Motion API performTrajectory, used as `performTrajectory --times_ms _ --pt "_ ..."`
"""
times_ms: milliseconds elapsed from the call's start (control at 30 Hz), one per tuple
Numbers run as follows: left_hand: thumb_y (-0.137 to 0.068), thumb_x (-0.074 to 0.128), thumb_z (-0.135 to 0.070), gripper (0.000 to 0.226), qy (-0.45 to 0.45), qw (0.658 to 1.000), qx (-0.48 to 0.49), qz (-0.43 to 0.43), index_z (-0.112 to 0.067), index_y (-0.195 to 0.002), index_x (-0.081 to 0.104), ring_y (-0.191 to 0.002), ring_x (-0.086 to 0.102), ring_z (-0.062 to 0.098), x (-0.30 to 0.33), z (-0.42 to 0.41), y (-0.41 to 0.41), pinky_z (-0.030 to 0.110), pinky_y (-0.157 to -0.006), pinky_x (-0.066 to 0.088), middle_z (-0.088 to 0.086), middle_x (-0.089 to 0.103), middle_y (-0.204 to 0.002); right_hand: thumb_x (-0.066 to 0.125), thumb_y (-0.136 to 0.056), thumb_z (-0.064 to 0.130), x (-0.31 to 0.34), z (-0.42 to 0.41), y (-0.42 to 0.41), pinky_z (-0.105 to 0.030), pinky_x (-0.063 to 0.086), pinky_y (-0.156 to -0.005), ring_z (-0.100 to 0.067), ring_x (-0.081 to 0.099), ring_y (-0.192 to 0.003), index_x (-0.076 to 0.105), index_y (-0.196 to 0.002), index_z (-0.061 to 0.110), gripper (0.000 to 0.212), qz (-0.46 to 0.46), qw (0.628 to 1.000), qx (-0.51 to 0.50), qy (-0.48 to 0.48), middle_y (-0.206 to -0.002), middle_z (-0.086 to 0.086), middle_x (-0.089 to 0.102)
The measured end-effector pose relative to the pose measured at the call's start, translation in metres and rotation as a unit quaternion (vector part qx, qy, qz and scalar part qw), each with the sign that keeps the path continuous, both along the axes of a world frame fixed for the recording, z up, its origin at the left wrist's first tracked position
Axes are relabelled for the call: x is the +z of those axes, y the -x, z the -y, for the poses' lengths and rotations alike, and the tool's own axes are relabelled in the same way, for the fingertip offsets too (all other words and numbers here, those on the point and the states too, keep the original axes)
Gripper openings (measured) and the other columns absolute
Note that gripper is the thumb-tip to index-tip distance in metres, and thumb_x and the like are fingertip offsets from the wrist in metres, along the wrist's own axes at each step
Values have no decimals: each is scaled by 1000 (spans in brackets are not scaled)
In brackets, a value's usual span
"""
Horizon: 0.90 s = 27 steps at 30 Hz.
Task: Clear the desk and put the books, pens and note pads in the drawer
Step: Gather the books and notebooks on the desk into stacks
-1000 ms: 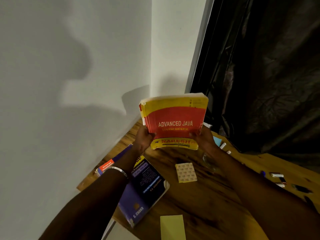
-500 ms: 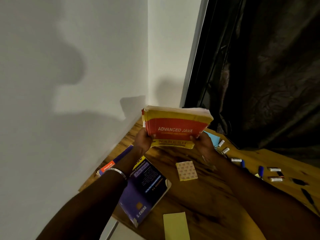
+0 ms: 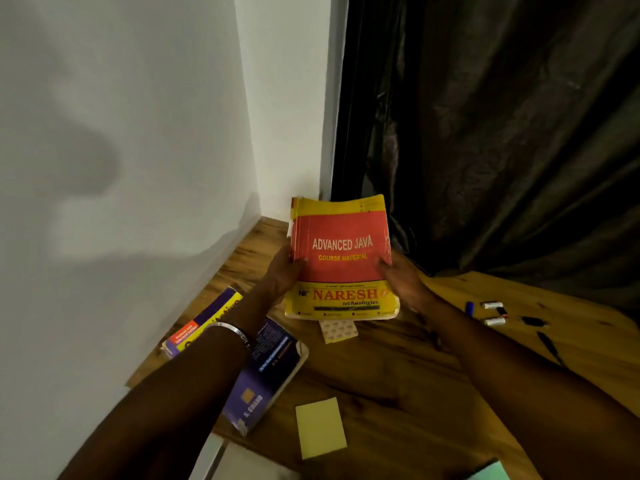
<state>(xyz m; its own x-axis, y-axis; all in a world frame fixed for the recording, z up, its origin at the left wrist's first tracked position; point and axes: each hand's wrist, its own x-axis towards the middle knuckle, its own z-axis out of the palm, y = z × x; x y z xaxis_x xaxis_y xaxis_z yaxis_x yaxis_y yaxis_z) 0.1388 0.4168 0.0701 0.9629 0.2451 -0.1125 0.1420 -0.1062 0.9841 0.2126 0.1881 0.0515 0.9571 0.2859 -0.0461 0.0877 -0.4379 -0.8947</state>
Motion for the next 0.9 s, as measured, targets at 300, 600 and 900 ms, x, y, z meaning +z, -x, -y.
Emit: performTrajectory --times_ms 300,600,900 --pt "-95 52 -10 32 28 997 -66 -23 -6 -127 53 -104 62 24 -14 94 37 25 -69 55 6 62 -114 43 -102 31 -5 102 57 -34 45 -98 -17 57 -114 50 -135 18 37 -15 999 -43 27 -126 3 60" --pt "-92 57 -6 46 52 993 -105 -8 -8 -136 45 -108 61 24 -33 207 64 18 -65 57 8 60 -121 41 -102 30 -12 221 119 -29 50 -81 -16 59 -101 53 -131 16 34 -26 994 -99 38 -115 3 61" --pt "-91 60 -17 43 11 980 -193 -49 -13 -132 47 -115 59 25 -39 331 62 33 -84 52 6 59 -126 46 -100 34 -19 342 153 -37 51 -82 -28 65 -99 55 -126 14 34 -64 974 -212 46 -113 -6 67"
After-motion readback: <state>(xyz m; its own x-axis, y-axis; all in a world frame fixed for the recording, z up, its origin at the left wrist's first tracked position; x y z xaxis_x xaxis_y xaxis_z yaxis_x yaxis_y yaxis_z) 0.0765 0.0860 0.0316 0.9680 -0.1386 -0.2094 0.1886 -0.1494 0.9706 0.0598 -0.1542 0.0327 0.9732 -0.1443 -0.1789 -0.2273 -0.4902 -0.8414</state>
